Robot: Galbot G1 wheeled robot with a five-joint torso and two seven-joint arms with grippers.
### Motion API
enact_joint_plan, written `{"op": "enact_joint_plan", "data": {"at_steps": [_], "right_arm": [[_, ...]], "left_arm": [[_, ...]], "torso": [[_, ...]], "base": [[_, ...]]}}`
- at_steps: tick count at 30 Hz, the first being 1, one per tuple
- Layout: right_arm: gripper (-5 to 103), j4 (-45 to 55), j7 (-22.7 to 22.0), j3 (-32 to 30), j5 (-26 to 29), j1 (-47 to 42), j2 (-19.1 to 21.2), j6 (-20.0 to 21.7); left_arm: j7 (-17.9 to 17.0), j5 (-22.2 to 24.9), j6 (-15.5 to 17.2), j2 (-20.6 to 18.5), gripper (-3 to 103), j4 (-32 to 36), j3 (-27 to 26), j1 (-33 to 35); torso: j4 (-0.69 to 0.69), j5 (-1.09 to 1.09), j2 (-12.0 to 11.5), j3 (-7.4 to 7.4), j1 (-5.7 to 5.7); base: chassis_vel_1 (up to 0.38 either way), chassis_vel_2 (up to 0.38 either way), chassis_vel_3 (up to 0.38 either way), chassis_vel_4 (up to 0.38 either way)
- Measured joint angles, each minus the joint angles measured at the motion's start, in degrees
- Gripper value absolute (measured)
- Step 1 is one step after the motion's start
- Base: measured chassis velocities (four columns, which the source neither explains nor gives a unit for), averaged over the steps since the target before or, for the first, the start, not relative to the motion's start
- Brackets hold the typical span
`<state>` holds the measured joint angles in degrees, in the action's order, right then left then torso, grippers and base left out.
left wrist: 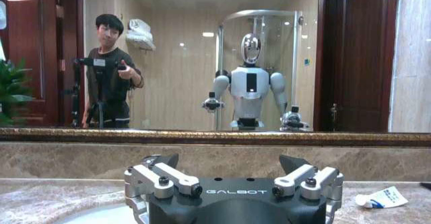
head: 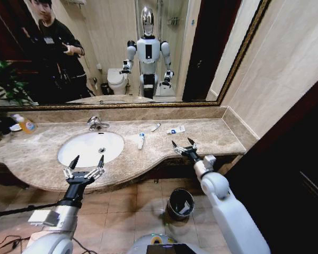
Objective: Pick up the trash from the sink and place it in the trash bin.
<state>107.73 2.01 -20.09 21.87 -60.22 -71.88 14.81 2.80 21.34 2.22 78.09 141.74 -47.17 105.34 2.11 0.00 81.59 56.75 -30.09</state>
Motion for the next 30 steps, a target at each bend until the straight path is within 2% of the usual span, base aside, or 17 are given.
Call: {"op": "enact_joint_plan", "data": {"at_steps": [10,17,23,30], "right_arm": [[100,-16.9,1.3,4.4,-0.4,13.5,-0.6,-1.2],[100,-23.1,1.9,6.4,-0.6,19.6,-1.3,-1.5],[100,-29.4,1.7,8.6,-0.8,24.0,-3.9,-2.0],[100,-35.8,1.9,8.0,-3.8,26.4,-7.9,-2.8]], "left_arm": [[0.0,0.0,0.0,0.0,100,0.0,0.0,0.0],[0.0,0.0,0.0,0.0,100,0.0,0.0,0.0],[0.0,0.0,0.0,0.0,100,0.0,0.0,0.0],[0.0,0.0,0.0,0.0,100,0.0,0.0,0.0]], "torso": [[0.00,0.00,0.0,0.00,0.00],[0.00,-0.01,0.0,0.00,0.00],[0.00,-0.01,0.0,0.00,0.00],[0.01,-0.01,0.0,-0.01,0.00]], "base": [[0.000,0.000,0.000,0.000],[0.000,0.000,0.000,0.000],[0.000,0.000,0.000,0.000],[0.000,0.000,0.000,0.000]]}}
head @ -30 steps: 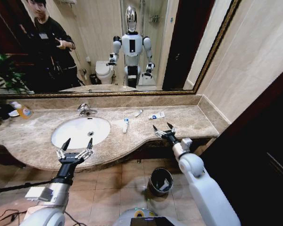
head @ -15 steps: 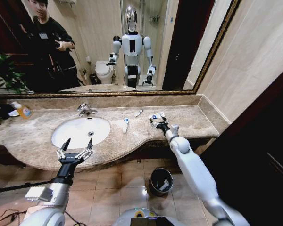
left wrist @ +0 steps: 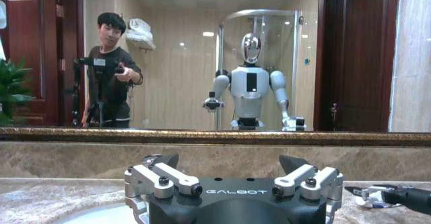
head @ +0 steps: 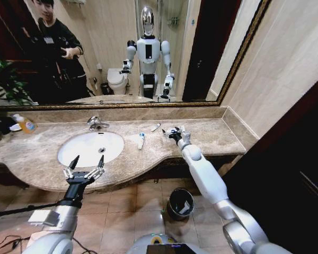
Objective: Pick up the trash from the sink and place it in the trash bin.
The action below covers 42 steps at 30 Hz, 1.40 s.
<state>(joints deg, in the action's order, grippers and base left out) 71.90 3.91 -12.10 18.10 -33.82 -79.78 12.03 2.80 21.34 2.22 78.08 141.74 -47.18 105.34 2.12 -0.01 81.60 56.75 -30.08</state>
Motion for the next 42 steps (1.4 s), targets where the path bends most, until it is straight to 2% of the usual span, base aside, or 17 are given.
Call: {"op": "enact_joint_plan", "data": {"at_steps": [4,10,13,15,16,18,21,22,25,27,29,30,32,42], "right_arm": [[102,-1.2,0.3,-0.7,-1.3,-0.2,-0.6,-0.4],[94,-1.4,1.3,-1.6,-2.8,-0.7,-0.9,-0.7],[81,-1.4,1.6,-1.8,-3.2,-0.9,-1.0,-0.7],[81,-1.4,1.8,-1.8,-3.2,-0.9,-1.0,-0.7],[70,-1.4,2.3,-1.9,-3.5,-1.1,-0.9,-0.8],[70,-1.4,2.5,-1.9,-3.6,-1.1,-0.8,-0.8],[53,-1.5,2.8,-1.9,-4.1,-1.4,-0.7,-1.3],[53,-1.5,2.8,-1.9,-4.1,-1.4,-0.7,-1.3],[36,-1.1,2.2,-1.8,-4.4,-1.7,-0.7,-1.1],[36,-1.0,2.0,-1.8,-4.5,-1.8,-0.7,-1.1],[26,-0.9,1.9,-1.8,-4.9,-2.0,-0.7,-1.1],[26,-0.9,1.9,-1.8,-4.9,-2.0,-0.7,-1.1],[19,-1.1,1.9,-1.9,-5.4,-2.1,-0.8,-1.4],[19,-0.3,1.4,-1.9,-5.5,-2.9,-0.6,-1.9]], "left_arm": [[0.0,0.0,0.0,0.0,100,0.0,0.0,0.0],[0.0,0.0,0.0,0.0,100,0.0,0.0,0.0],[0.0,0.0,0.0,0.0,100,0.0,0.0,0.0],[0.0,0.0,0.0,0.0,100,0.0,0.0,0.0],[0.0,0.0,0.0,0.0,100,0.0,0.0,0.0],[0.0,0.0,0.0,0.0,100,0.0,0.0,0.0],[0.0,0.0,0.0,0.0,100,0.0,0.0,0.0],[0.0,0.0,0.0,0.0,100,0.0,0.0,0.0],[0.0,0.0,0.0,0.0,100,0.0,0.0,0.0],[0.0,0.0,0.0,0.0,100,0.0,0.0,0.0],[0.0,0.0,0.0,0.0,100,0.0,0.0,0.0],[0.0,0.0,0.0,0.0,100,0.0,0.0,0.0],[0.0,0.0,0.0,0.0,100,0.0,0.0,0.0],[0.0,0.0,0.0,0.0,100,0.0,0.0,0.0]], "torso": [[-0.01,-0.01,0.0,0.00,0.00],[-0.01,0.00,0.0,0.00,0.00],[-0.01,0.00,0.0,0.00,0.00],[-0.01,0.00,0.0,0.00,0.00],[-0.01,0.00,0.0,0.00,0.00],[-0.01,0.00,0.0,0.00,0.00],[-0.01,0.00,0.0,0.00,0.00],[-0.01,0.00,0.0,0.00,0.00],[-0.01,0.01,0.0,0.00,0.00],[-0.01,0.01,0.0,0.00,0.00],[-0.01,0.01,0.0,0.00,0.00],[-0.01,0.01,0.0,0.00,0.00],[-0.01,0.01,0.0,0.00,0.00],[-0.01,0.01,0.0,0.00,0.00]], "base": [[0.000,0.000,0.000,0.000],[0.000,0.000,0.000,0.000],[0.000,0.000,0.000,0.000],[0.000,0.000,0.000,0.000],[0.000,0.000,0.000,0.000],[0.000,0.000,0.000,0.000],[0.000,0.000,0.000,0.000],[0.000,0.000,0.000,0.000],[0.000,0.000,0.000,0.000],[0.000,0.000,0.000,0.000],[0.000,0.000,0.000,0.000],[0.000,0.000,0.000,0.000],[0.000,0.000,0.000,0.000],[0.000,0.000,0.000,0.000]]}}
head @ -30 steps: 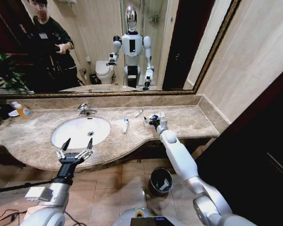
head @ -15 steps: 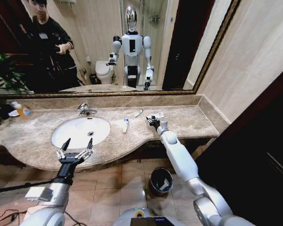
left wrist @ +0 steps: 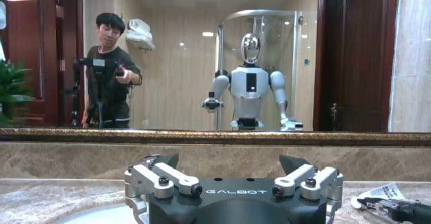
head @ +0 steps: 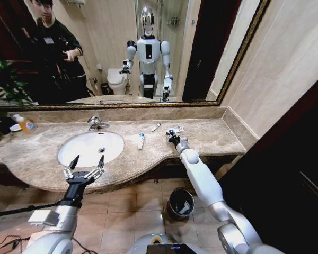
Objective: Pick up the trash from the sink and place it in the trash bin.
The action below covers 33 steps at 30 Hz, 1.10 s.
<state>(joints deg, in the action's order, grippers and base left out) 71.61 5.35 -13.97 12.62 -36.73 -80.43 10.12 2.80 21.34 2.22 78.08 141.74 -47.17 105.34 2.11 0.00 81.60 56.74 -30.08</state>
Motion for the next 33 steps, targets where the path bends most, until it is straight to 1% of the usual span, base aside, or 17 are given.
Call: {"op": "enact_joint_plan", "data": {"at_steps": [6,15,18,19,22,23,27,28,31,32,33], "right_arm": [[19,2.9,-1.8,0.8,2.0,-1.0,1.3,0.4],[19,12.3,-3.3,1.5,5.3,-5.0,5.2,1.8],[19,18.4,-3.7,1.9,6.9,-8.6,8.2,2.6],[19,18.4,-3.7,1.9,6.9,-8.6,8.2,2.6],[19,24.5,-3.8,1.4,8.5,-12.8,11.0,3.4],[19,24.5,-3.8,1.4,8.5,-12.8,11.0,3.4],[19,34.8,-3.7,-2.2,10.0,-21.3,14.9,3.7],[19,34.8,-3.7,-2.2,10.0,-21.3,14.9,3.7],[19,41.4,-3.9,-4.3,10.9,-26.7,17.1,3.7],[19,41.4,-3.9,-4.3,10.9,-26.7,17.1,3.7],[19,43.5,-4.4,-4.8,11.0,-28.8,17.6,3.7]], "left_arm": [[0.0,0.0,0.0,0.0,100,0.0,0.0,0.0],[0.0,0.0,0.0,0.0,100,0.0,0.0,0.0],[0.0,0.0,0.0,0.0,100,0.0,0.0,0.0],[0.0,0.0,0.0,0.0,100,0.0,0.0,0.0],[0.0,0.0,0.0,0.0,100,0.0,0.0,0.0],[0.0,0.0,0.0,0.0,100,0.0,0.0,0.0],[0.0,0.0,0.0,0.0,100,0.0,0.0,0.0],[0.0,0.0,0.0,0.0,100,0.0,0.0,0.0],[0.0,0.0,0.0,0.0,100,0.0,0.0,0.0],[0.0,0.0,0.0,0.0,100,0.0,0.0,0.0],[0.0,0.0,0.0,0.0,100,0.0,0.0,0.0]], "torso": [[0.00,0.00,0.0,0.00,0.00],[0.00,0.01,0.0,0.00,0.00],[0.00,0.01,0.0,0.00,0.00],[0.00,0.01,0.0,0.00,0.00],[0.00,0.02,0.0,0.00,0.00],[0.00,0.02,0.0,0.00,0.00],[-0.01,0.02,0.0,0.00,0.00],[-0.01,0.02,0.0,0.00,0.00],[-0.01,0.00,0.0,-0.01,0.01],[-0.01,0.00,0.0,-0.01,0.01],[-0.01,0.02,0.0,-0.01,0.00]], "base": [[0.000,0.000,0.000,0.000],[0.000,0.000,0.000,0.000],[0.000,0.000,0.000,0.000],[0.000,0.000,0.000,0.000],[0.000,0.000,0.000,0.000],[0.000,0.000,0.000,0.000],[0.000,0.000,0.000,0.000],[0.000,0.000,0.000,0.000],[0.000,0.000,0.000,0.000],[0.000,0.000,0.000,0.000],[0.000,0.000,0.000,0.000]]}}
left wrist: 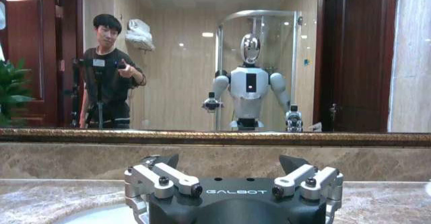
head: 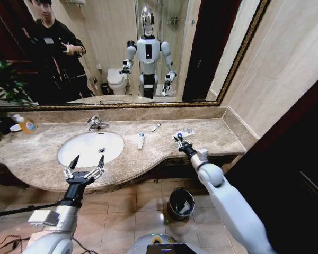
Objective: Pick up the trash from the sink and place it in the trash bin.
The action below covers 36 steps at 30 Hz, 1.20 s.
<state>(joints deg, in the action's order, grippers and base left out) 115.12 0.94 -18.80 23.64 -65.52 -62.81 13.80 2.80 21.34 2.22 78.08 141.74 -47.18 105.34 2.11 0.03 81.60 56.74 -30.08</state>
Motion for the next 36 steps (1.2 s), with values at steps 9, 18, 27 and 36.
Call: {"op": "enact_joint_plan", "data": {"at_steps": [9,18,27,36], "right_arm": [[19,11.4,-1.7,-6.2,-1.5,-16.7,-0.6,-1.1],[19,6.5,4.1,-8.2,-10.7,-29.4,-7.0,-12.0],[19,-8.2,7.8,-7.2,-16.6,-30.7,-10.7,-19.0],[19,-30.7,7.7,-6.1,-21.2,-21.5,-14.1,-24.3]], "left_arm": [[0.0,0.0,0.0,0.0,100,0.0,0.0,0.0],[0.0,0.0,0.0,0.0,100,0.0,0.0,0.0],[0.0,0.0,0.0,0.0,100,0.0,0.0,0.0],[0.0,0.0,0.0,0.0,100,0.0,0.0,0.0]], "torso": [[0.00,-0.01,0.0,0.00,0.00],[0.00,-0.02,0.0,0.00,0.00],[0.00,-0.02,0.0,0.00,0.00],[0.00,-0.02,0.0,0.01,-0.01]], "base": [[0.000,0.000,0.000,0.000],[0.000,0.000,0.000,0.000],[0.000,0.000,0.000,0.000],[0.000,0.000,0.000,0.000]]}}
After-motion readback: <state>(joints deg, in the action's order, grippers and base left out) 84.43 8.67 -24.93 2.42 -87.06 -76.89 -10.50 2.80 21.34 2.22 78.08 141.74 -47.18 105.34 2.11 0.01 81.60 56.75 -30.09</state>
